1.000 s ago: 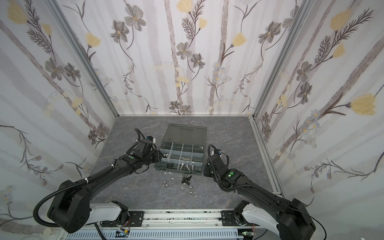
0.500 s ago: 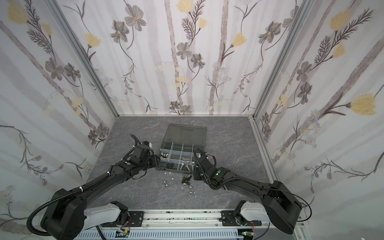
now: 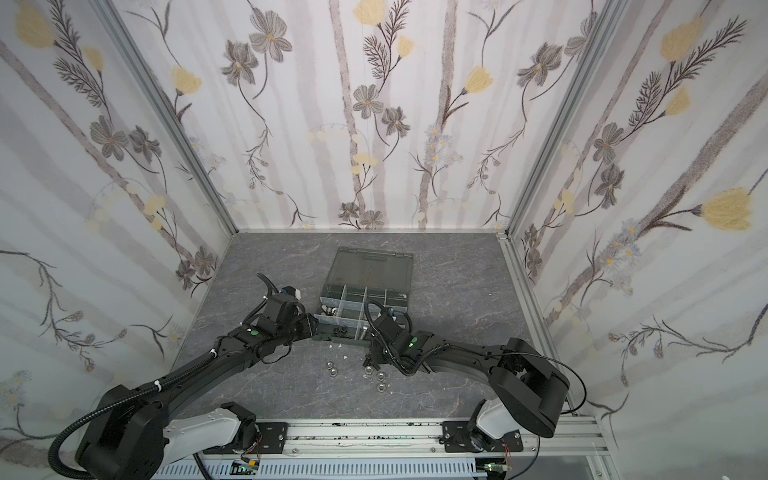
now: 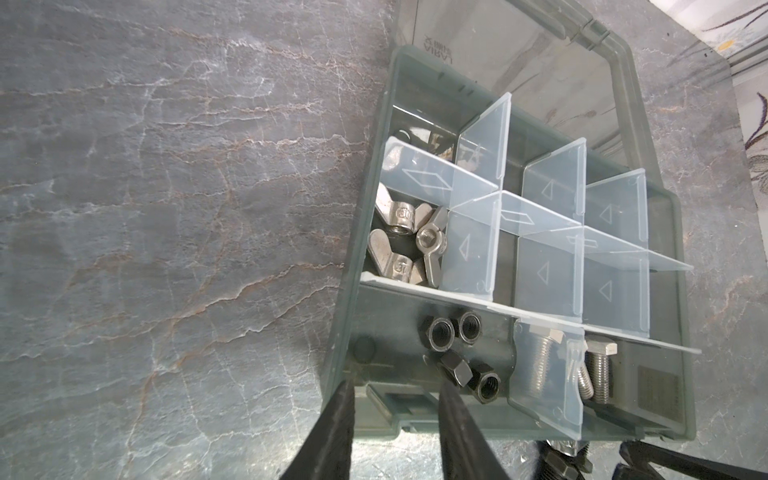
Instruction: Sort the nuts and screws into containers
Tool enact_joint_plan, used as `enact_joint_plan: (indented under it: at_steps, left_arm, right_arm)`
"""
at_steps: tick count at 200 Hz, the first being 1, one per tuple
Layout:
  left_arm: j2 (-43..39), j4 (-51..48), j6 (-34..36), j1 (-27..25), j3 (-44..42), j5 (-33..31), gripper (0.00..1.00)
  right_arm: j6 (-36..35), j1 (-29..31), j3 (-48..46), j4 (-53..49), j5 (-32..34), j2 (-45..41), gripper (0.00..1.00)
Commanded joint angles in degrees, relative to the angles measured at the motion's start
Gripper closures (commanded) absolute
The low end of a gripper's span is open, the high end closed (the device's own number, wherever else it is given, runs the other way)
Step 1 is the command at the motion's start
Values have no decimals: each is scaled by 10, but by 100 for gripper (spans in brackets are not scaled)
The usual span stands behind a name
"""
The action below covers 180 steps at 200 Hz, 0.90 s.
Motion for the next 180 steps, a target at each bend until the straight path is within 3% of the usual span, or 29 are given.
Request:
enact_joint_plan:
  at_steps: [1, 180]
  left_arm:
    - [-2, 5, -6, 0, -3, -4, 63]
    - [-27, 7, -13, 0, -29, 0, 63]
  right_arm:
    - [4, 2, 20, 18, 0, 11, 67]
    - [14, 24, 72, -56, 57, 72, 46]
